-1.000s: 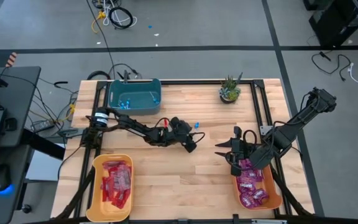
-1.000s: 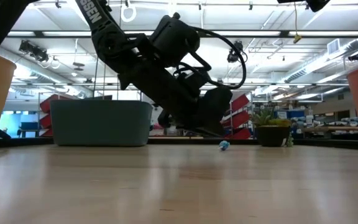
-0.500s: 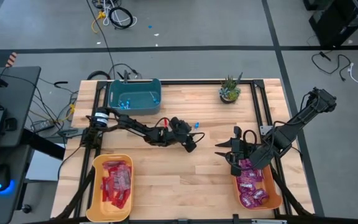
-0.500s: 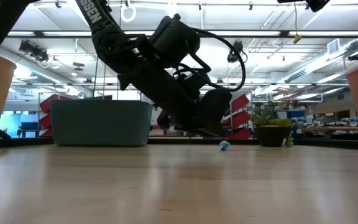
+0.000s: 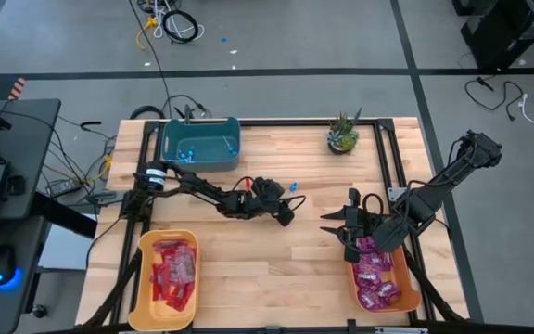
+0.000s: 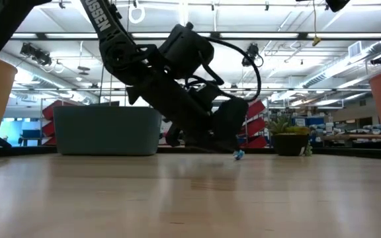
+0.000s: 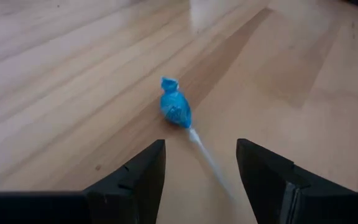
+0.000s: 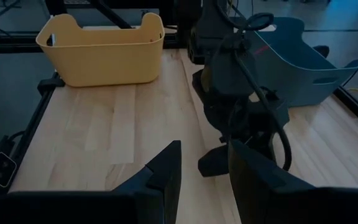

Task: Sort candy
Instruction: Put the blue candy into the blue bin

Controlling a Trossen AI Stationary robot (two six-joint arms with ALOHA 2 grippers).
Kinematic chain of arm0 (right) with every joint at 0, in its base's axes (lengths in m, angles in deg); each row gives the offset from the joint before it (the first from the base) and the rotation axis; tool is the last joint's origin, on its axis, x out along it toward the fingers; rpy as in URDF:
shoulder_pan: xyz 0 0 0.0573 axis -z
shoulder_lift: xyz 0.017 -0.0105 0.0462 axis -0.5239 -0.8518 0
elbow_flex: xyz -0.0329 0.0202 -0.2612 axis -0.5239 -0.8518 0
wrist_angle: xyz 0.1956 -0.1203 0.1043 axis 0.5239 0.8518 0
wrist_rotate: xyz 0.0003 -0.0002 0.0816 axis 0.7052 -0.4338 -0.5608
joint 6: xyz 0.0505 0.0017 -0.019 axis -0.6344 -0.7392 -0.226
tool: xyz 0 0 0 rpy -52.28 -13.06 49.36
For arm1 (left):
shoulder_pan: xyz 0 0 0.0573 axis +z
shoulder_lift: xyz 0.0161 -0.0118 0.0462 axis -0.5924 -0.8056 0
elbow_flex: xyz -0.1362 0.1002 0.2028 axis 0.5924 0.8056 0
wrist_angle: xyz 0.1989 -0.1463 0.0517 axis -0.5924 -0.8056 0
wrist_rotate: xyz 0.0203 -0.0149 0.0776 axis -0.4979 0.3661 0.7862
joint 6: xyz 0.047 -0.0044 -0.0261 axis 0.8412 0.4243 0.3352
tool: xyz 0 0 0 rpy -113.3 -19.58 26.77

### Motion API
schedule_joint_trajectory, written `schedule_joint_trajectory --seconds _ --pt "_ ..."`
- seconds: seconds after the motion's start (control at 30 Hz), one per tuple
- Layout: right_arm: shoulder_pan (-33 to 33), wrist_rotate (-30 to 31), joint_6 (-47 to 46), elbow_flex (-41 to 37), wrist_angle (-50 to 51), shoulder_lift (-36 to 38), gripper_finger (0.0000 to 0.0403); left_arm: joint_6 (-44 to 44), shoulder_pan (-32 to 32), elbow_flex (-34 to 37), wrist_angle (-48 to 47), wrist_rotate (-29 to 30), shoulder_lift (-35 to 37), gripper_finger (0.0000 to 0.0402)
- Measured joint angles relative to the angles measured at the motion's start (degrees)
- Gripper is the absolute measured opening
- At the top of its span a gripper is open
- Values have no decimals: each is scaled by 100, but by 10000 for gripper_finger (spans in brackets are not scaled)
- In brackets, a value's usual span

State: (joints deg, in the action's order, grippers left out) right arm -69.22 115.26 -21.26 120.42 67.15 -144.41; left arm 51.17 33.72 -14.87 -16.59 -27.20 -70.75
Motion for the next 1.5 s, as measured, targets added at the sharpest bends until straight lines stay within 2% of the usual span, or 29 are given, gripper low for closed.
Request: schedule_joint_trajectory --seconds 0.77,0.93,1.2,1.5 --pt "0 -2 0 0 -23 2 119 -9 -2 -6 36 170 -229 194" --pt "0 -4 0 0 -23 2 117 -52 0 -11 -73 263 -231 148" --pt "0 -4 0 0 -23 2 117 -28 2 -9 -111 343 -233 16" --pt "0 -4 0 0 -23 2 117 121 -76 5 63 370 -247 3"
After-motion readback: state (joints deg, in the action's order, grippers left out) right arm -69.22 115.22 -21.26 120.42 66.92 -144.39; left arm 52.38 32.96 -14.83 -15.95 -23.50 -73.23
